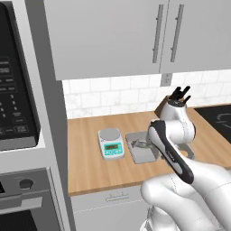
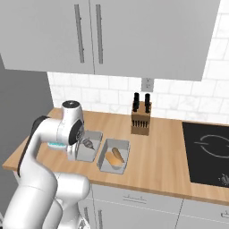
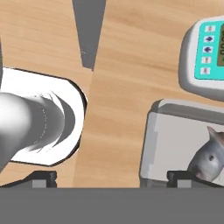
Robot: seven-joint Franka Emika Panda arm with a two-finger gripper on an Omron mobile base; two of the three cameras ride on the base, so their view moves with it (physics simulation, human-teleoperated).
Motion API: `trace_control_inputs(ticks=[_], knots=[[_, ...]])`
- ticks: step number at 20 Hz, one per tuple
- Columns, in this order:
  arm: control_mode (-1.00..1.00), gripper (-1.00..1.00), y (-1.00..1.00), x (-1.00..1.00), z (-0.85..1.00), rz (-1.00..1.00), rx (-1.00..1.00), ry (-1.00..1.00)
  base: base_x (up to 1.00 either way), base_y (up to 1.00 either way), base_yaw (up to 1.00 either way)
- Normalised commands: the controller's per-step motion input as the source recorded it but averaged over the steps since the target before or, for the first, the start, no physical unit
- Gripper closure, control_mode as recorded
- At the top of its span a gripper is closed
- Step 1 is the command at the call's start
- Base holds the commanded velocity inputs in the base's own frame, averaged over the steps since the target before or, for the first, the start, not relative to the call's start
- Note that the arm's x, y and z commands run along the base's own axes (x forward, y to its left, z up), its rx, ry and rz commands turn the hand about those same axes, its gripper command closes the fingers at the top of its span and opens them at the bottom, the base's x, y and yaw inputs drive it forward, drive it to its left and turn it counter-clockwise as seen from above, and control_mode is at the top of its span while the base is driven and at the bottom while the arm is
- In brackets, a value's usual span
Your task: Take the meat container that has the fish and place it on the second highest rack of the freezer. Then take the vegetable container that has the sweet potato and squash and place it on the highest rack of the freezer.
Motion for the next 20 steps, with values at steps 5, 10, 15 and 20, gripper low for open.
trace_control_inputs(ticks=[5,10,15,20], knots=[[-1.00,-1.00,0.00,0.11,-0.07,0.05,0.00,0.00,0.00,0.00,0.00],[-1.00,-1.00,0.00,0.20,-0.13,0.05,0.00,0.00,0.00,0.00,0.00],[-1.00,-1.00,0.00,0.14,-0.23,0.04,0.00,0.00,0.00,0.00,0.00],[-1.00,-1.00,0.00,0.02,-0.24,0.05,0.00,-0.01,0.00,0.00,0.00]])
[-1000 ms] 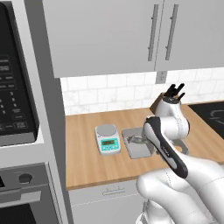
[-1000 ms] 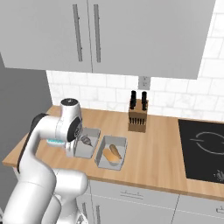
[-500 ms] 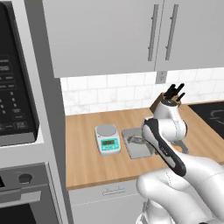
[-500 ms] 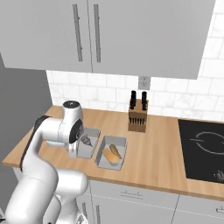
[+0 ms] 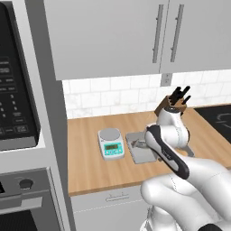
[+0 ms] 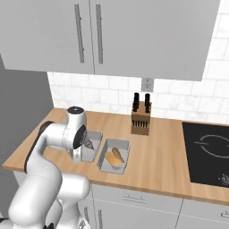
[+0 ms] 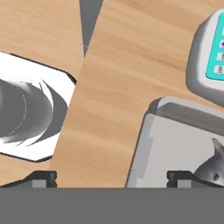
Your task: Take the meat container that has the fish and place it on the second highest rack of the freezer. Then take the vegetable container that has the sweet potato and squash and place it on the highest rack of the freezer.
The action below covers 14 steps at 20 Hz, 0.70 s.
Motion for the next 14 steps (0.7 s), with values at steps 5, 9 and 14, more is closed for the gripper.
trace_control_inputs(ticks=[5,9,14], knots=[[-1.00,-1.00,0.05,0.09,-0.23,0.05,0.00,-0.01,0.00,0.00,0.00],[-1.00,-1.00,0.08,0.11,-0.18,0.05,0.00,-0.02,0.00,0.00,0.00],[-1.00,-1.00,0.00,0.15,-0.12,0.03,0.00,-0.02,0.00,0.00,0.00]])
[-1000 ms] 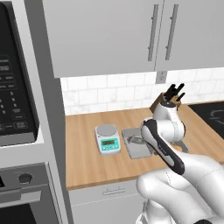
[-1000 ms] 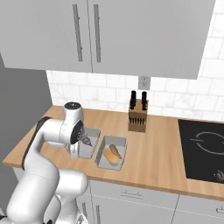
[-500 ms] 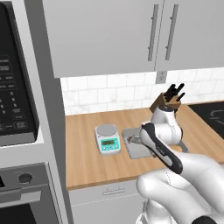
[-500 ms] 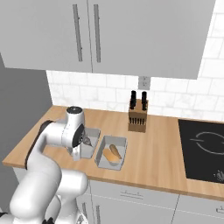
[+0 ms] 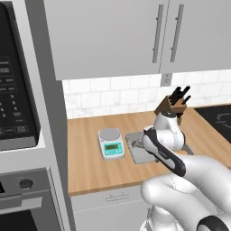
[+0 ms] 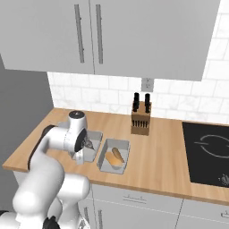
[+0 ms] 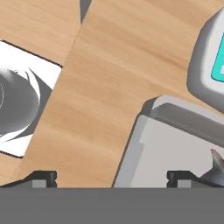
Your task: Take the meat container that has the fish and place it on the second highest rack of the freezer. Then take the vegetable container that has the sweet potato and squash and place it on the highest rack of the freezer.
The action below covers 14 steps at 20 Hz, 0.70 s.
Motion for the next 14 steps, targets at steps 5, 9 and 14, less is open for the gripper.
trace_control_inputs(ticks=[5,9,14], knots=[[-1.00,-1.00,0.00,0.17,-0.13,0.02,0.00,0.00,0.00,0.00,0.00],[-1.00,-1.00,0.00,0.08,-0.18,0.02,0.00,-0.01,0.00,0.00,0.00],[-1.00,-1.00,0.00,0.05,-0.20,0.02,0.00,-0.03,0.00,0.00,0.00]])
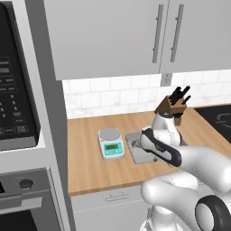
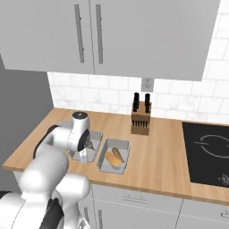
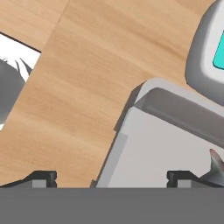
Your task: Take the meat container that has the fish and place it on the second highest rack of the freezer. Then take the vegetable container that has the sweet potato and squash and place it on the highest rack of the freezer.
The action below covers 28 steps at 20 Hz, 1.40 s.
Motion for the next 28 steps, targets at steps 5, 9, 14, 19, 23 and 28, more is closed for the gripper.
trace_control_inputs(ticks=[5,9,14,19,23,28], knots=[[-1.00,-1.00,0.02,0.00,-0.13,0.01,0.00,-0.04,0.00,0.00,0.00],[-1.00,-1.00,0.04,0.00,-0.12,0.01,0.00,-0.03,0.00,0.00,0.00],[-1.00,-1.00,0.03,0.00,-0.11,0.01,0.00,-0.03,0.00,0.00,0.00],[-1.00,-1.00,0.00,0.00,-0.18,0.00,0.00,-0.05,0.00,0.00,0.00],[-1.00,-1.00,0.00,0.00,-0.22,0.00,0.00,-0.05,0.00,0.00,0.00],[-1.00,-1.00,0.03,0.00,-0.20,0.00,0.00,-0.04,0.00,0.00,0.00]])
